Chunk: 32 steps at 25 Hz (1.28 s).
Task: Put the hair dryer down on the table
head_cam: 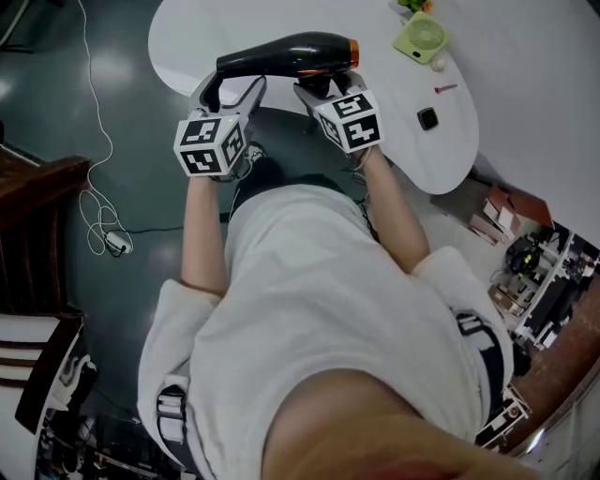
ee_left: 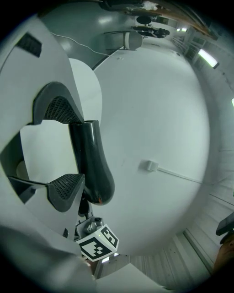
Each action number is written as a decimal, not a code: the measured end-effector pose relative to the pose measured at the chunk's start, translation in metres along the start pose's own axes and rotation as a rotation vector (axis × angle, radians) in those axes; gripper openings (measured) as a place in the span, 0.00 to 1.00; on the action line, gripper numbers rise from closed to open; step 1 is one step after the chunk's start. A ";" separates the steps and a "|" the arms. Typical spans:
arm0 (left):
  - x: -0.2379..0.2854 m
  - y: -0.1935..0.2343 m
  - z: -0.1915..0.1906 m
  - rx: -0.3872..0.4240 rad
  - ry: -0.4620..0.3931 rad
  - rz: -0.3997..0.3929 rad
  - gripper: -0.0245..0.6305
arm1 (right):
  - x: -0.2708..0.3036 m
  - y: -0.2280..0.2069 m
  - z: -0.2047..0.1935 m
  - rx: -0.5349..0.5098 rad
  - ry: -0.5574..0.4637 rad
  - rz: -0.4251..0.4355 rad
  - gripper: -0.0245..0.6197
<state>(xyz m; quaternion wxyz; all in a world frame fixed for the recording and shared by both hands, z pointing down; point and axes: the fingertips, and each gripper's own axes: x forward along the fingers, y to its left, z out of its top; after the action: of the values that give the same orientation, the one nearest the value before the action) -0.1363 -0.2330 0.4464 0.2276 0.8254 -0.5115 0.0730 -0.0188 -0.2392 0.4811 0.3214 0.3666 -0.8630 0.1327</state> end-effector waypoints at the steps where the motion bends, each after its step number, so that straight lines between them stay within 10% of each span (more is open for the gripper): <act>1: 0.003 0.007 0.000 -0.002 0.004 -0.008 0.56 | 0.006 0.001 0.001 0.006 0.005 -0.002 0.47; 32: 0.125 0.128 0.013 -0.142 0.065 0.069 0.56 | 0.156 -0.066 0.048 0.045 0.101 0.138 0.47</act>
<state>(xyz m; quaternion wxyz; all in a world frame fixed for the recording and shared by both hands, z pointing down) -0.1917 -0.3886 0.5174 0.2993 0.7863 -0.5358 0.0714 -0.0747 -0.3930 0.5458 0.3461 0.3062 -0.8657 0.1924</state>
